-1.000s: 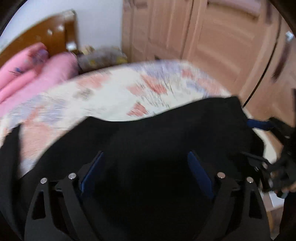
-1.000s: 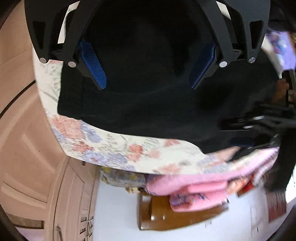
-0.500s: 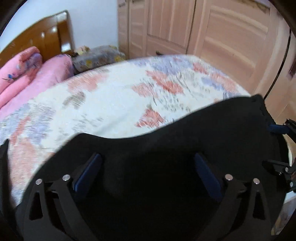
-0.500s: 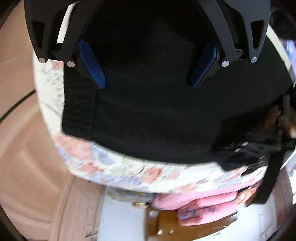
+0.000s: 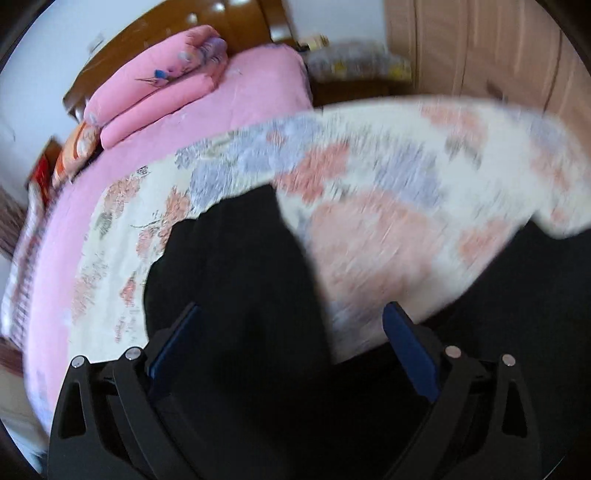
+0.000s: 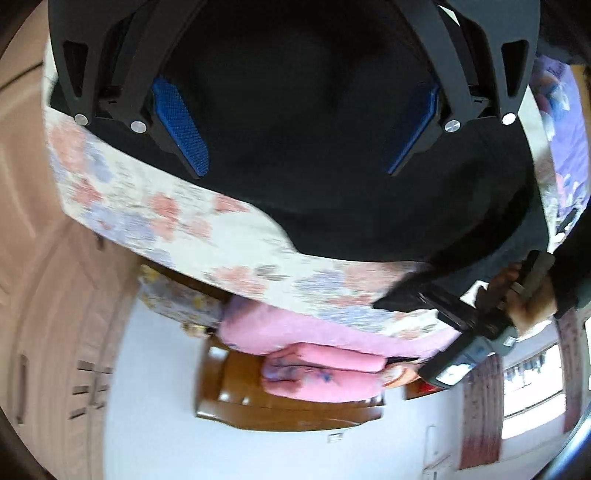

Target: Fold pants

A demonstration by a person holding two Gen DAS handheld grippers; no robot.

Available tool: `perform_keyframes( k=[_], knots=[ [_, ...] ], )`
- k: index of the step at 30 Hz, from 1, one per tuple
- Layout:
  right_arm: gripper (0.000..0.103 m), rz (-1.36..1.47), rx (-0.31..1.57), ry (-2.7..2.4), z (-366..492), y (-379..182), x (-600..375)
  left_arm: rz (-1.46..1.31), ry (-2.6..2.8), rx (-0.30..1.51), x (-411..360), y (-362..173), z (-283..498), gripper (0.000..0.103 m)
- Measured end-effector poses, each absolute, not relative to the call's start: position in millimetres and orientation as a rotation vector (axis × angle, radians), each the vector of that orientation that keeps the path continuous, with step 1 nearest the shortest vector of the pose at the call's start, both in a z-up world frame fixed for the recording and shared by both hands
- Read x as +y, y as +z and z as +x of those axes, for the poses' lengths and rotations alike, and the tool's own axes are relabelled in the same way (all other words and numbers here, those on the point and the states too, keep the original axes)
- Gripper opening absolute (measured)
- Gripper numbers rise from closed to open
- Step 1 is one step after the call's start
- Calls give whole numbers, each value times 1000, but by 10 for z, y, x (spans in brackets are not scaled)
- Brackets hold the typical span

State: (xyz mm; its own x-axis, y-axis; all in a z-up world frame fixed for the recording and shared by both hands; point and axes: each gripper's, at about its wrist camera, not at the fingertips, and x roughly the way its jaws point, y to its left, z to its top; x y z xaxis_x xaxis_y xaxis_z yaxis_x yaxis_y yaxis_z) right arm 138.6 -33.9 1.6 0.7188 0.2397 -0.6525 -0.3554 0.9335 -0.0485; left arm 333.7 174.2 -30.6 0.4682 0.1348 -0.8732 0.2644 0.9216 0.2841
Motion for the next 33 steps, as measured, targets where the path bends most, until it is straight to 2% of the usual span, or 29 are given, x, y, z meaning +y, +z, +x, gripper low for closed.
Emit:
perform_keyframes(
  k=[2, 4, 5, 6, 7, 12, 14, 17, 18, 20, 21, 22, 24, 26, 27, 28, 31, 33],
  knots=[
    [92, -169, 706, 353, 1420, -24, -222, 514, -76, 1125, 1697, -470, 3351, 84],
    [92, -167, 718, 365, 1397, -55, -131, 560, -89, 1178, 1702, -603, 3339, 52],
    [92, -168, 724, 366, 1382, -73, -112, 534, -122, 1166, 1739, -618, 3299, 43],
    [92, -166, 727, 368, 1378, -85, -108, 521, -130, 1171, 1773, -621, 3274, 14],
    [92, -161, 731, 370, 1380, -107, -111, 526, -100, 1149, 1816, -617, 3234, 10],
    [92, -120, 747, 365, 1390, -151, -153, 350, 10, 897, 2169, -232, 2706, 8],
    [92, -117, 741, 360, 1372, -134, -181, 172, 44, 829, 2589, -24, 2444, 8],
    [92, -94, 747, 370, 1383, -137, -219, -83, 45, 814, 3310, 11, 2079, 8],
    [92, -85, 756, 375, 1403, -158, -221, -129, 15, 838, 3488, -50, 1992, 14],
    [92, -81, 779, 365, 1445, -214, -201, -171, -46, 888, 3761, -190, 1819, 37],
    [92, -85, 784, 357, 1447, -233, -187, -179, -48, 859, 3913, -198, 1701, 67],
    [92, -82, 787, 352, 1446, -249, -181, -204, 12, 801, 4134, -144, 1517, 88],
    [92, -65, 790, 356, 1437, -269, -181, -337, 90, 725, 4558, -123, 1244, 89],
    [92, -42, 796, 361, 1444, -284, -175, -581, 120, 694, 5097, -245, 989, 81],
    [92, -35, 798, 362, 1458, -291, -170, -661, 135, 700, 5287, -337, 918, 62],
    [92, -29, 804, 361, 1483, -296, -153, -696, 149, 733, 5395, -437, 885, 50],
    [92, -30, 810, 355, 1529, -289, -93, -707, 132, 803, 5471, -661, 872, 49],
    [92, -30, 806, 359, 1541, -276, -51, -713, 154, 805, 5509, -730, 894, 52]
  ],
)
